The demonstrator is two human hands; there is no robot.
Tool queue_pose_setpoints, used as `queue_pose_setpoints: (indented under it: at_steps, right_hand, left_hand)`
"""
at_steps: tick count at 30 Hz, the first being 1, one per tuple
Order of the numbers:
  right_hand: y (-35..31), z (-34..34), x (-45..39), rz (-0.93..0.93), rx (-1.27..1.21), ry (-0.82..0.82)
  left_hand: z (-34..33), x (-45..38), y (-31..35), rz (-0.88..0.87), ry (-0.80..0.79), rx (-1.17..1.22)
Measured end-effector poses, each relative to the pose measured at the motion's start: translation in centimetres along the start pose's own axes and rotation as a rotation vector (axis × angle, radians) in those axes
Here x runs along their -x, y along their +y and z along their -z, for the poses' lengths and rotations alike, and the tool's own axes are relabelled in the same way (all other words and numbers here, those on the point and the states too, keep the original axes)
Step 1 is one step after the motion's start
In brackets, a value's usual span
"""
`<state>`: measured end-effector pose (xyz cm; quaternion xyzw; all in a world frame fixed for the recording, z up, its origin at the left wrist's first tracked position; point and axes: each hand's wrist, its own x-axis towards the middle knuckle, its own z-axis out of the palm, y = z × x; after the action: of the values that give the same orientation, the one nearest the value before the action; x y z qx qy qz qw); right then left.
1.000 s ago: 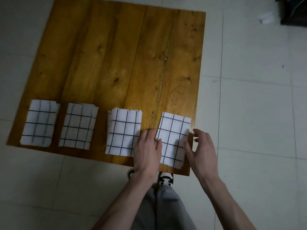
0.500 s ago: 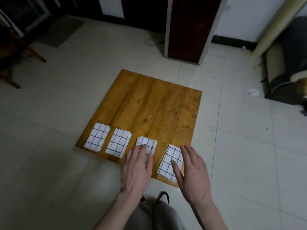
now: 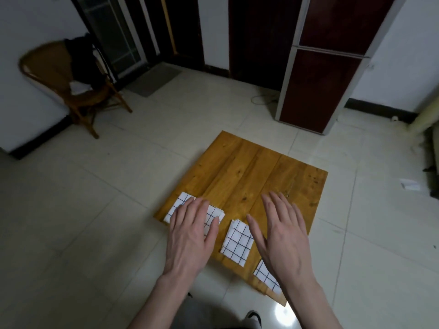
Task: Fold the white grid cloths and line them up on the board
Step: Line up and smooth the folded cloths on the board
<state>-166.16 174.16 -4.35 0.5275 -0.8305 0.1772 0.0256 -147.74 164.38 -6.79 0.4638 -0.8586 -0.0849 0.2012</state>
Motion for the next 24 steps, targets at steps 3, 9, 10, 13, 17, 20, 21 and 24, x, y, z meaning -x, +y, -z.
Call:
queue_pose_setpoints:
  at_steps: [3, 9, 10, 13, 17, 20, 21, 24]
  right_hand:
    - [-2.1, -0.4, -1.2, 0.009, 0.008, 0.004]
    - [-6.7, -2.8, -3.8, -0.018, 0.043, -0.012]
    - [-7.7, -3.3, -4.2, -0.033, 0.044, -0.011]
    - [-11.0, -4.9, -5.5, -0.086, 0.029, 0.006]
    - [-15.2, -6.8, -6.9, -0.131, 0.012, 0.011]
    - [-18.1, -8.0, -7.7, -0.194, 0.01, 0.015]
    - [-19.0, -8.5, -7.9, -0.218, 0.009, 0.018]
    - [-21.4, -9.5, -8.4, -0.291, 0.01, 0.026]
  left_hand:
    - [1.3, -1.2, -2.6, -0.014, 0.002, -0.04]
    - [2.2, -4.5, -8.4, -0.055, 0.014, -0.012]
    - [2.3, -5.2, -9.6, -0.072, 0.009, -0.007]
    - [2.7, -7.4, -13.2, -0.105, -0.027, 0.019]
    - [3.0, -10.0, -17.6, -0.153, -0.06, 0.048]
    - [2.9, -11.5, -20.7, -0.208, -0.1, 0.065]
    - [2.9, -11.8, -21.7, -0.228, -0.116, 0.07]
    - [2.6, -12.7, -23.9, -0.269, -0.161, 0.082]
